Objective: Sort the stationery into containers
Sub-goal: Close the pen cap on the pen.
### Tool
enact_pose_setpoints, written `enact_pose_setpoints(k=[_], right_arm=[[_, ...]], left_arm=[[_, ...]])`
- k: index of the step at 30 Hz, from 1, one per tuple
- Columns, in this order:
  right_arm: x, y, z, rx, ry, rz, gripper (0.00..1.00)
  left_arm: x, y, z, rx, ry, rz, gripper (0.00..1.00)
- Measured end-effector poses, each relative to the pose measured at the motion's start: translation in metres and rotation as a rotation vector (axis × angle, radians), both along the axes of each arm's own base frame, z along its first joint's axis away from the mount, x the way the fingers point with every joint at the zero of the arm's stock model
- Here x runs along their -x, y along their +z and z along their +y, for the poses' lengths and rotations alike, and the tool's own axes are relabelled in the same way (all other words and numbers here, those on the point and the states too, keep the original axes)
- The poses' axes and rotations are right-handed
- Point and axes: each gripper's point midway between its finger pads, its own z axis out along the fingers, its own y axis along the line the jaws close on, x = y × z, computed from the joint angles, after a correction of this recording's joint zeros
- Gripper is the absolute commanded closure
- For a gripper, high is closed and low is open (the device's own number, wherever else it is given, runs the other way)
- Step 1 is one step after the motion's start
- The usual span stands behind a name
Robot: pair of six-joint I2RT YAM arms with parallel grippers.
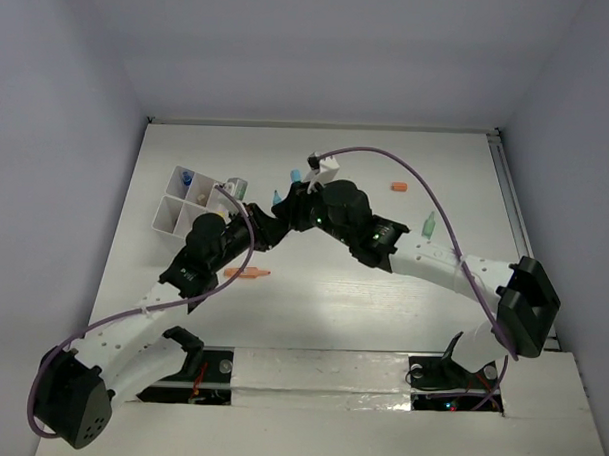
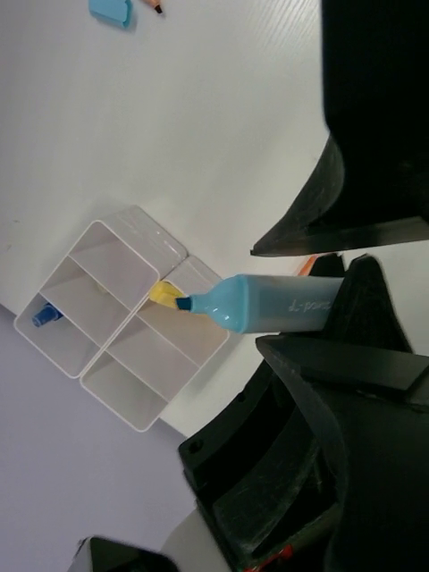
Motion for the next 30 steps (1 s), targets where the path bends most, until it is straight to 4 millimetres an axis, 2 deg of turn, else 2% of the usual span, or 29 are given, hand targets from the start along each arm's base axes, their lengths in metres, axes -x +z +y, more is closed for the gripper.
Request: enact_pose_setpoints(k=[3, 5, 9, 11, 13, 16, 18, 20, 21, 22, 24, 27, 30], right_arm=[[0.003, 0.000, 0.001, 0.017, 0.019, 0.004, 0.45], [0.004, 0.003, 0.000, 0.016, 0.034, 0.003, 0.45], [-0.001, 0.019, -0.016, -0.003, 0.064, -0.004, 0.47], [-0.013, 0.029, -0.031, -0.023, 0.054, -0.014, 0.49], [-0.035, 0.034, -0.046, -0.031, 0.027, -0.016, 0.51], [-0.075, 0.035, -0.054, -0.023, -0.013, -0.010, 0.52], [-0.103, 0.022, -0.050, 0.013, -0.034, 0.004, 0.52], [-0.127, 0.000, -0.041, 0.070, -0.046, 0.030, 0.52], [-0.136, 0.003, -0.038, 0.089, -0.053, 0.024, 0.53], [-0.152, -0.024, -0.030, 0.137, -0.059, 0.058, 0.53], [-0.182, -0.050, -0.018, 0.203, -0.080, 0.075, 0.53], [-0.221, -0.087, -0.006, 0.299, -0.116, 0.098, 0.50], [-0.247, -0.114, 0.000, 0.370, -0.150, 0.096, 0.45]], left_arm=[[0.000, 0.003, 0.007, -0.035, 0.029, -0.002, 1.00], [0.000, 0.006, 0.011, -0.059, 0.040, -0.001, 1.00], [0.003, 0.020, 0.018, -0.103, 0.056, -0.018, 1.00], [0.004, 0.031, 0.023, -0.124, 0.068, -0.040, 1.00], [0.005, 0.047, 0.027, -0.141, 0.075, -0.076, 1.00], [0.007, 0.072, 0.033, -0.166, 0.082, -0.138, 1.00], [0.009, 0.087, 0.036, -0.181, 0.083, -0.183, 1.00], [0.010, 0.098, 0.038, -0.195, 0.081, -0.224, 1.00], [0.011, 0.100, 0.038, -0.202, 0.078, -0.238, 1.00], [0.012, 0.101, 0.038, -0.210, 0.072, -0.250, 1.00], [0.012, 0.099, 0.038, -0.225, 0.059, -0.256, 1.00], [0.011, 0.094, 0.036, -0.246, 0.039, -0.254, 1.00], [0.010, 0.088, 0.037, -0.260, 0.027, -0.248, 1.00]])
